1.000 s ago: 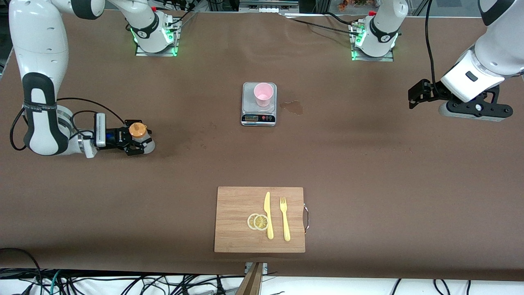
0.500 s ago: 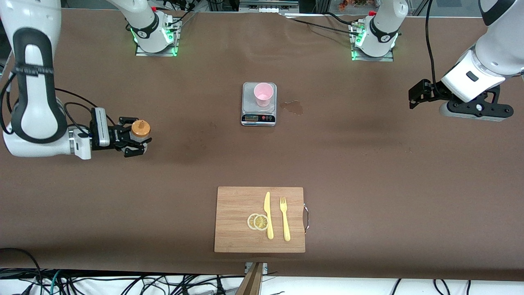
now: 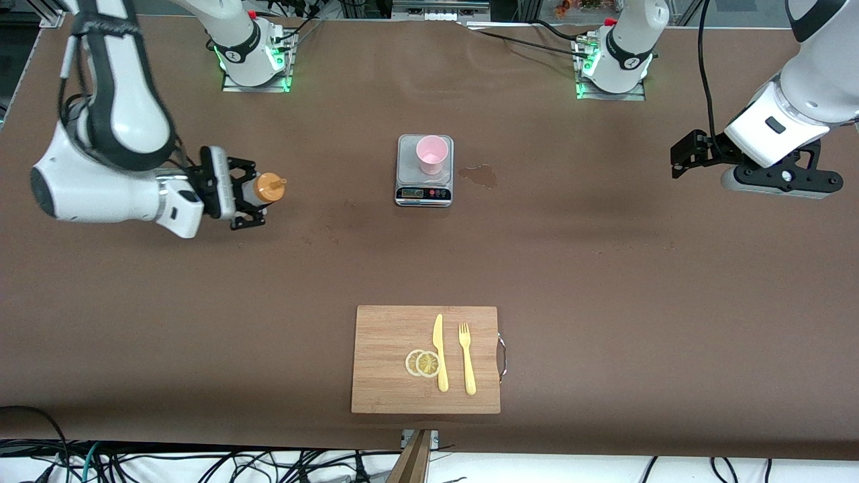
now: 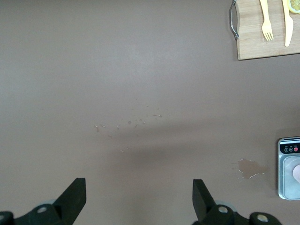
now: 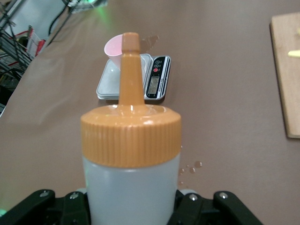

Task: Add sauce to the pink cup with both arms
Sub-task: 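Move the bottle nozzle over the pink cup with the right gripper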

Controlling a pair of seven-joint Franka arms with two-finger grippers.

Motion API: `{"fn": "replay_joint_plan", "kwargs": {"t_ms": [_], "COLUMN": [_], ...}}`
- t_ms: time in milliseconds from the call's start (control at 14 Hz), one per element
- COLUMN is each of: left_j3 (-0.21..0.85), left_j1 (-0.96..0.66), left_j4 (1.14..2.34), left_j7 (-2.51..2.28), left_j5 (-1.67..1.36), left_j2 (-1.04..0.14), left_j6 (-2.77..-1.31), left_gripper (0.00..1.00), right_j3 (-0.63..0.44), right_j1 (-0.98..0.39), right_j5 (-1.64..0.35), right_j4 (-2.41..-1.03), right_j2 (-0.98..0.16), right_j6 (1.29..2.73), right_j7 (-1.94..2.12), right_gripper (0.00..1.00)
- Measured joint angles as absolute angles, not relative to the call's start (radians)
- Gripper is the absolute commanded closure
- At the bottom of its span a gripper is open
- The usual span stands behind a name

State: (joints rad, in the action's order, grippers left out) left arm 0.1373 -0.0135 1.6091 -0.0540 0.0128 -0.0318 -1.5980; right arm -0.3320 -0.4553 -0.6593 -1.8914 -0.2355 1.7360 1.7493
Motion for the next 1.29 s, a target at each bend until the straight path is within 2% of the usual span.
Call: {"fn": "replay_joint_plan", "kwargs": {"t_ms": [357,786,1286], "left_j3": [0.137,0.137,0.137], "left_j1": [-0.014,-0.014,-0.014], "left_j4": [1.609,1.609,1.609], "left_j7": [-0.054,-0.054,-0.054], "left_j5": [0.013,0.013,0.013], "left_j2": [-0.032,-0.032,-0.032], "left_j6": [-1.598,-1.598,-1.598], "left_gripper": [0.0,0.0,0.0], "right_j3": [-0.261,-0.072,0.111], "right_j1": [-0.55,-0.567,-0.57], "right_j5": [-0.519,-0.406,-0.276], "right_j4": [-1.969,-2.103,-2.149], "right_j2": [-0.162,-0.068,-0.061], "right_j6": [1.828,1.95,2.018], "right_j7": [1.499,1.23,0.96], "right_gripper": [0.66,0.66,0.66]}}
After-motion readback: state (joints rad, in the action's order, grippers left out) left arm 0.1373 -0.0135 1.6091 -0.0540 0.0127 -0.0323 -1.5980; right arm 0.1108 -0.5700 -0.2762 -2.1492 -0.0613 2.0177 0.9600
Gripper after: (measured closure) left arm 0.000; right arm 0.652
